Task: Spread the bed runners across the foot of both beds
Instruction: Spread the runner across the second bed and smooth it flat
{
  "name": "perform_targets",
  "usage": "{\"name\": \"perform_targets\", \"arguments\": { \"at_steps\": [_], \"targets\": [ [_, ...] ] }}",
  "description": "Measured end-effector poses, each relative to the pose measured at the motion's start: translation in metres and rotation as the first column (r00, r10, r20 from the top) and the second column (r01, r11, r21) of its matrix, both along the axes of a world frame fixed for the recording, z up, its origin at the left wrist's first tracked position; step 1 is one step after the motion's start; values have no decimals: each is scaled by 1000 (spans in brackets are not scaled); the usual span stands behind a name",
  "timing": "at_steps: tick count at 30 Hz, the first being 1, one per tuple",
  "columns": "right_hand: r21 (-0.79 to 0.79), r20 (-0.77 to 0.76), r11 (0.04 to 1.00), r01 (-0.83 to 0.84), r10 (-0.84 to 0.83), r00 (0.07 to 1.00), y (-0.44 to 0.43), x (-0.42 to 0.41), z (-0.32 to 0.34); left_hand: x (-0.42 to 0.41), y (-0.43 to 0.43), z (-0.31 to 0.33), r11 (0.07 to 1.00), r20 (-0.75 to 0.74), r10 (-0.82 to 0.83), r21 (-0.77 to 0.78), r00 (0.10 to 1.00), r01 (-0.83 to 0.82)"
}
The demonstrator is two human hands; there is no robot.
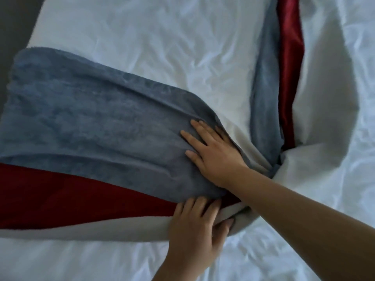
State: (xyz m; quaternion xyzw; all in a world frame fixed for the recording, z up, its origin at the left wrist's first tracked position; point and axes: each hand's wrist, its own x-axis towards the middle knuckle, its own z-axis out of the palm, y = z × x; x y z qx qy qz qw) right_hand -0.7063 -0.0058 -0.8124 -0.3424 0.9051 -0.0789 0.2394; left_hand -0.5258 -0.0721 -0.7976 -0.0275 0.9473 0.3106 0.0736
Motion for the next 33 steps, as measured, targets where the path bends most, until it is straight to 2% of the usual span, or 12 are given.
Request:
{"name": "perform_targets", "arguments": {
  "at_steps": [4,7,9,12,15,20,24,28,31,33],
  "targets": [
    [-71,24,995,71,-69,997,1,0,13,-19,2,5,1000,64,1,-10,998,-1],
    [29,-96,1000,8,-5,995,11,6,23,-27,13,12,997,133,55,53,990,-62],
    [109,-175,992,63,-44,984,23,10,34,-32,25,17,993,191,53,89,980,-71],
    [213,-162,966,144,-110,981,40,14,46,-39,47,26,973,321,-60,228,945,-16],
    [264,-240,941,209,-146,960,50,11,51,-45,68,34,963,281,-192,240,940,125],
    [215,-117,939,267,-246,962,56,-25,59,-37,80,27,922,152,-319,277,936,269],
    [92,-230,944,315,-288,930,49,-80,70,-17,86,16,860,72,-471,261,879,439],
    [-60,-316,959,278,-283,906,33,-109,69,3,106,-3,916,185,-391,176,901,361],
    [-12,-249,987,161,-159,955,38,-89,42,0,122,-11,893,313,-447,101,838,439],
    [8,-186,992,124,-120,975,50,-69,22,-8,123,-12,889,321,-452,89,832,449]
  ]
}}
